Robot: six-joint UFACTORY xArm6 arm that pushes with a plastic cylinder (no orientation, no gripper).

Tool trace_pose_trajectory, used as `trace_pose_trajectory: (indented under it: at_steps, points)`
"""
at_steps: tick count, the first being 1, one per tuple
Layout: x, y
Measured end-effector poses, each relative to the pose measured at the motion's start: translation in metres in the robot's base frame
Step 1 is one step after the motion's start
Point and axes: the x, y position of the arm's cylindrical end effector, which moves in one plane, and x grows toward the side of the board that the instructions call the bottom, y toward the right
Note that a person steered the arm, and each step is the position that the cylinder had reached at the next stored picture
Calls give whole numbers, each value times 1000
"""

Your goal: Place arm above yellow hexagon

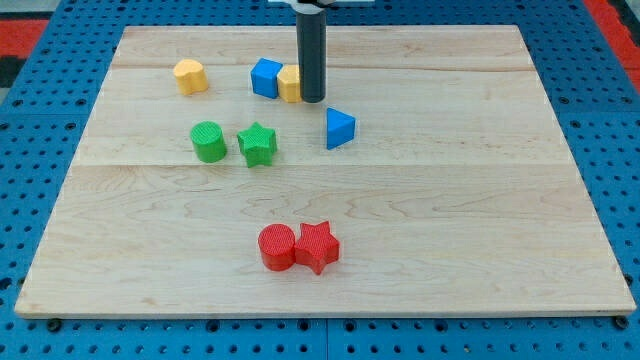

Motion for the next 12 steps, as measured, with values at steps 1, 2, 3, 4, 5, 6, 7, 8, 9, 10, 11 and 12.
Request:
trace_pose_trajectory:
  at_steps: [1, 2, 3, 4, 5, 6, 7, 8, 9, 10, 11, 12]
  points:
    - [-33, -24]
    - [-54, -60]
    - [-63, -71]
    - [-67, -44]
    - [-72, -36]
    - [-72, -12]
    - [-83, -11]
    - [-108, -11]
    - [-121, -11]
    - [-124, -11]
    - [-124, -22]
    - [-124, -54]
